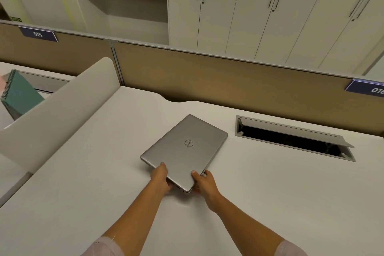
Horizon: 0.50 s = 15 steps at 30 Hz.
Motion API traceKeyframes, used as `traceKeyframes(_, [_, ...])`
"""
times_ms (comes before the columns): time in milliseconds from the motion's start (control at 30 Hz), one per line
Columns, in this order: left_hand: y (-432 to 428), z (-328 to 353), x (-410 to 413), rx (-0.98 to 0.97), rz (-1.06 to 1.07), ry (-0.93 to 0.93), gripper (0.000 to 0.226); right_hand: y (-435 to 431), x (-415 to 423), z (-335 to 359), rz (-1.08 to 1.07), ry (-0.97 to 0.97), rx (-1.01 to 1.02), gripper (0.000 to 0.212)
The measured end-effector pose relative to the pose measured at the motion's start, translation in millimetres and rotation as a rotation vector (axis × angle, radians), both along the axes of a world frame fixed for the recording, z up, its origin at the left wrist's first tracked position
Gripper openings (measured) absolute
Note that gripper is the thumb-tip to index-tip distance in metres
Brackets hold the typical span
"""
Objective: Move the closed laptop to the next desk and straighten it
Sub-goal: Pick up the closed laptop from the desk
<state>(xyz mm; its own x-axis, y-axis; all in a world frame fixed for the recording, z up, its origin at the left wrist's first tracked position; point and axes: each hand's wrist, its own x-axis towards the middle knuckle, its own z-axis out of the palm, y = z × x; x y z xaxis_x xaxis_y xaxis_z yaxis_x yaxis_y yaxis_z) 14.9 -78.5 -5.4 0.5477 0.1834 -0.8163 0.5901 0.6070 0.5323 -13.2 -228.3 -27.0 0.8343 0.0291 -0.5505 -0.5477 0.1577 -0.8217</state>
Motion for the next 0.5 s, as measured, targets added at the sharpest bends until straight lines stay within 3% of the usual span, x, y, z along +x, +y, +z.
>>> traceKeyframes(100, [1.1,-2.4,-0.4,0.009,-0.026,-0.018,0.039,4.6,4.6,6.8,-0.048,0.058,0.109,0.040])
traceKeyframes(333, [4.9,-9.2,-7.8,0.061,-0.001,-0.136,0.041,7.9,11.7,9.3,-0.108,0.087,0.112,0.045])
traceKeyframes(500, [3.6,-18.6,-18.0,0.249,-0.001,-0.295,0.046,6.5,9.2,12.8,-0.136,0.069,0.206,0.045])
